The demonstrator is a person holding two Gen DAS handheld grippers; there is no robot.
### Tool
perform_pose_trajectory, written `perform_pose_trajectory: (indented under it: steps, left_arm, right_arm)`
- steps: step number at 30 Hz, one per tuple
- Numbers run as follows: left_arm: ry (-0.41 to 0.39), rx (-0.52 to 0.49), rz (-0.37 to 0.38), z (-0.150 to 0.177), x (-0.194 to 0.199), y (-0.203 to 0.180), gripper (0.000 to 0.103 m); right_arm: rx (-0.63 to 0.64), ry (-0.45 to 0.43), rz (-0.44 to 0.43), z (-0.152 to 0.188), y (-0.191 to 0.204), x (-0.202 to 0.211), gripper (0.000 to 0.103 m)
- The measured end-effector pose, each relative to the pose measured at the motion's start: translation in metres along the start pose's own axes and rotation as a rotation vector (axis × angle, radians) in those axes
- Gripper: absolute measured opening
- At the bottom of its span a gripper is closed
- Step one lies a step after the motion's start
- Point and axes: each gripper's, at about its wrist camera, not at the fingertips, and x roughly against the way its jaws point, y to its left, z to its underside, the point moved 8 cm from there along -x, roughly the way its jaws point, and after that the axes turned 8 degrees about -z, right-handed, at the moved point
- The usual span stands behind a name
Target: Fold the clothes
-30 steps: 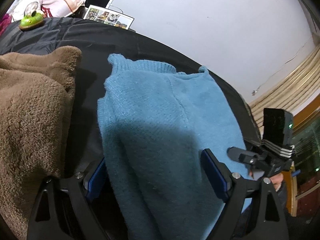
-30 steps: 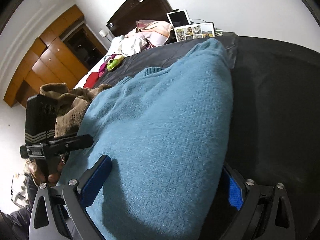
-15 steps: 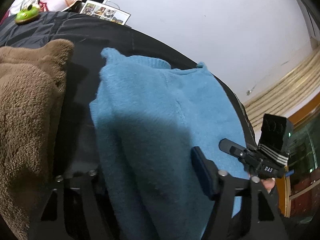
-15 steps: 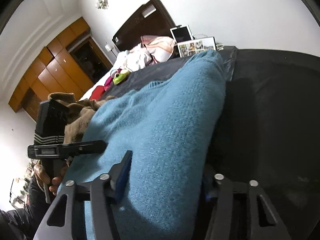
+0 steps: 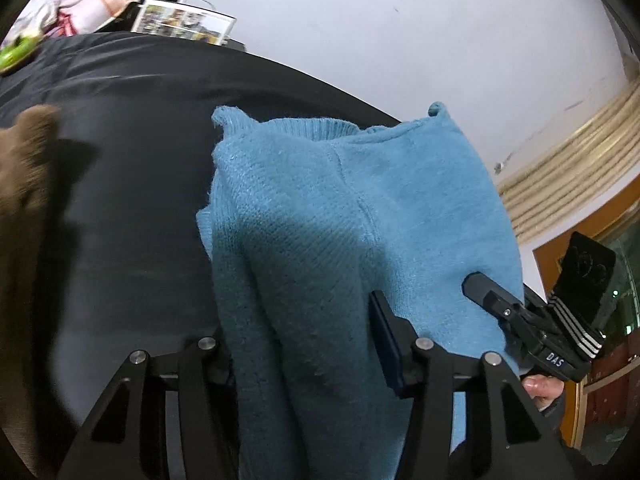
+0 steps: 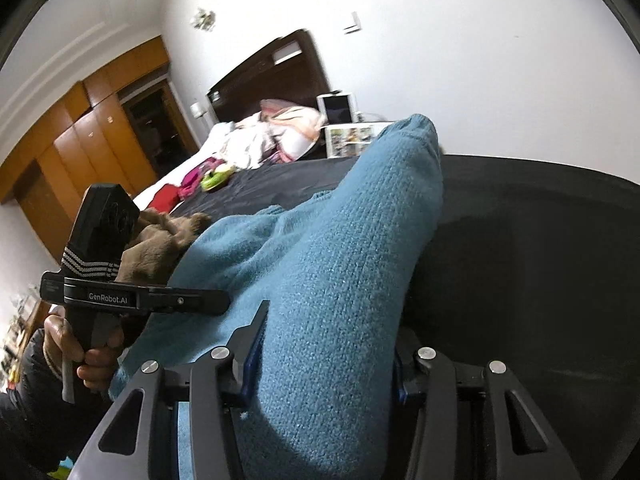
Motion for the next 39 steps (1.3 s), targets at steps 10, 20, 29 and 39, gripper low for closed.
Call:
perform_pose_trajectory:
  steps: [10,20,29,39]
  left_arm:
    - [0.063,-0.117,0.021,-0.016,-0.052,-0.105,0.053]
    - [0.088,-0.205,0.070,-0.037,-0.112,-0.212,0.052]
    - [0.096,-0.259,0.060,-0.059,-0.160,-0.274,0.052]
    - [0.081,-0.289,0.026,-0.050,-0.179,-0.295,0.052]
  right_arm:
    - [-0.052,-0.088,0.151,0.002,-0.082,0.085,0.049]
    - [-0.136,-0.172,0.306,0.002,-0.182,0.169,0.049]
    - [-0.231,-0.218,0.378,-0.001,-0.268,0.206,0.049]
    - [-0.284,-0.205,0.385,0.009,-0.314,0.199,0.049]
